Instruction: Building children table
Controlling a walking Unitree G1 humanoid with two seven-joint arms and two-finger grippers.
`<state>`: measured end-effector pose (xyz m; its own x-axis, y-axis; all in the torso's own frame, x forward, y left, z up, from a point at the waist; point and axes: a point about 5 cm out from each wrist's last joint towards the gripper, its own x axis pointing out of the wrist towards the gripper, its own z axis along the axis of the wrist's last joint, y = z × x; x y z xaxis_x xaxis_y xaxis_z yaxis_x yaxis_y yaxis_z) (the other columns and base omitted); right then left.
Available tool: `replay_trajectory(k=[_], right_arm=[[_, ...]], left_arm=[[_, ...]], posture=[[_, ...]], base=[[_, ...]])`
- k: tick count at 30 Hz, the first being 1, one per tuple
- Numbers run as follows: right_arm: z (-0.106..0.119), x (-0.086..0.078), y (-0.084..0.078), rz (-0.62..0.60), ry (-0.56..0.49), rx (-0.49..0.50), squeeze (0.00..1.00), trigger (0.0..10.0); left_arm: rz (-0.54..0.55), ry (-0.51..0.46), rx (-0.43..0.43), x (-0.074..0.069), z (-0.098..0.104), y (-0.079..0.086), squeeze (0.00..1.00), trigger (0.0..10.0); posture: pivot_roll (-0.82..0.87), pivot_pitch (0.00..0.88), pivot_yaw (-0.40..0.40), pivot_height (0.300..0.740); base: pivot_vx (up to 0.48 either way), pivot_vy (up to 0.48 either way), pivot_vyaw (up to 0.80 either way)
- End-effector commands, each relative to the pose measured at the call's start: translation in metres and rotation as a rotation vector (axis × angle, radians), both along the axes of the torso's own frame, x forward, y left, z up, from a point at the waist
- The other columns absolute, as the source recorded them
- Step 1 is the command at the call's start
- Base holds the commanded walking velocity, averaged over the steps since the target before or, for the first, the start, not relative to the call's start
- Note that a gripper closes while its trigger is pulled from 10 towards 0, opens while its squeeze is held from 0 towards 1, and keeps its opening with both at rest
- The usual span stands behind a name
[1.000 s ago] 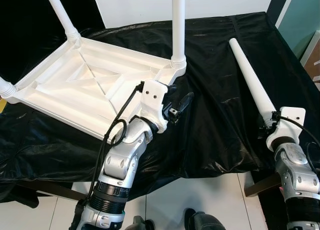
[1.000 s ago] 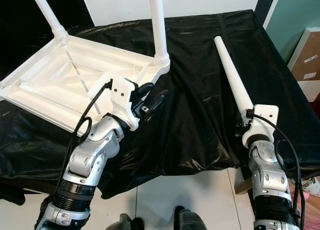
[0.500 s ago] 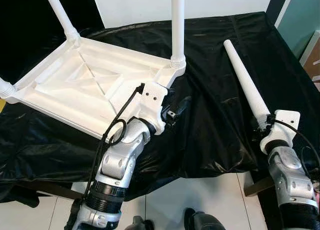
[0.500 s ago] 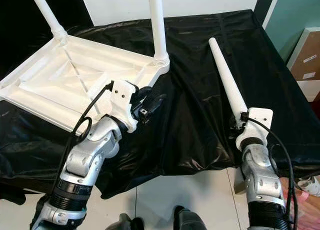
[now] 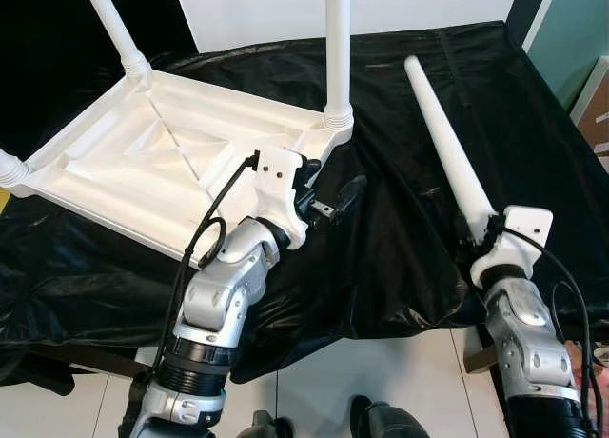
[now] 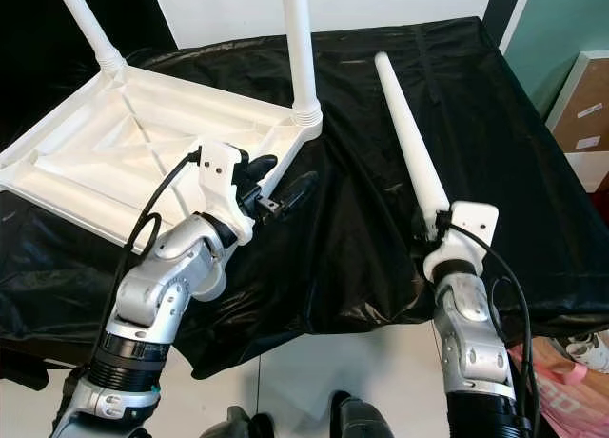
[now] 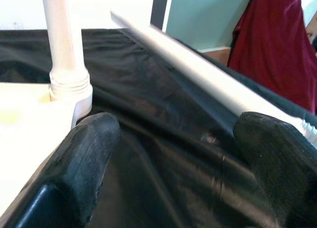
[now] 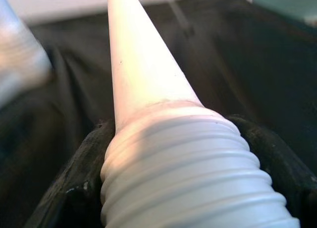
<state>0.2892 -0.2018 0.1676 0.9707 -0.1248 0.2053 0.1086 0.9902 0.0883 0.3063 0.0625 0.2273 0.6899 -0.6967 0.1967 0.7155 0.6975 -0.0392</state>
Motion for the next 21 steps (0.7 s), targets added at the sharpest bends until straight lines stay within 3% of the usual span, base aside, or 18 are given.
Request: replay_trajectory(k=[1,4,5,6,7,8,9,10,12,17,21], right_arm=[[0.008,-0.002,0.003,0.018,-0.052,0.01,0.0,10.0],[0.025,-0.002,0.013,0.056,-0.138,0.033,0.0,10.0],[0.035,-0.002,0.019,0.083,-0.186,0.044,0.0,10.0],[0.035,-0.002,0.019,0.083,-0.186,0.044,0.0,10.0],[0.043,-0.003,0.025,0.111,-0.231,0.052,0.0,10.0],[0.043,-0.003,0.025,0.111,-0.231,0.052,0.0,10.0],[0.051,-0.005,0.03,0.137,-0.271,0.051,0.0,10.0],[0.051,-0.005,0.03,0.137,-0.271,0.051,0.0,10.0],[0.067,-0.006,0.038,0.186,-0.344,0.05,0.0,10.0],[0.094,-0.005,0.05,0.253,-0.451,0.029,0.0,10.0],[0.112,-0.003,0.053,0.271,-0.516,0.01,0.0,10.0]], left_arm=[[-0.164,-0.003,0.015,-0.005,-0.002,-0.004,1.0,10.0],[-0.187,0.002,-0.039,-0.001,0.009,-0.003,1.0,10.0],[-0.218,0.012,-0.088,0.002,0.017,-0.003,0.88,10.0],[-0.218,0.012,-0.088,0.002,0.017,-0.003,0.88,10.0],[-0.259,0.031,-0.151,0.003,0.025,-0.004,0.09,10.0],[-0.259,0.031,-0.151,0.003,0.025,-0.004,0.09,10.0],[-0.304,0.052,-0.208,0.005,0.033,-0.005,0.0,10.0],[-0.304,0.052,-0.208,0.005,0.033,-0.005,0.0,10.0],[-0.404,0.066,-0.247,0.004,0.041,-0.006,0.0,10.0],[-0.482,0.05,-0.195,0.006,0.044,-0.003,0.0,10.0],[-0.48,0.025,-0.17,0.01,0.049,-0.001,0.0,10.0]], posture=[[-0.15,0.159,0.042,0.74],[-0.15,0.161,0.045,0.74],[-0.16,0.163,0.047,0.74],[-0.16,0.163,0.047,0.74],[-0.16,0.161,0.049,0.74],[-0.16,0.161,0.049,0.74],[-0.16,0.161,0.051,0.74],[-0.16,0.161,0.051,0.74],[-0.16,0.159,0.056,0.74],[-0.16,0.154,0.067,0.74],[-0.16,0.152,0.07,0.74]], base=[[0.0,0.0,0.0],[0.0,0.0,0.0],[0.0,0.0,0.0],[0.0,0.0,0.0],[0.0,0.0,0.0],[0.0,0.0,0.0],[0.0,0.0,0.0],[0.0,0.0,0.0],[0.0,0.0,0.0],[0.0,0.0,0.0],[0.0,0.0,0.0]])
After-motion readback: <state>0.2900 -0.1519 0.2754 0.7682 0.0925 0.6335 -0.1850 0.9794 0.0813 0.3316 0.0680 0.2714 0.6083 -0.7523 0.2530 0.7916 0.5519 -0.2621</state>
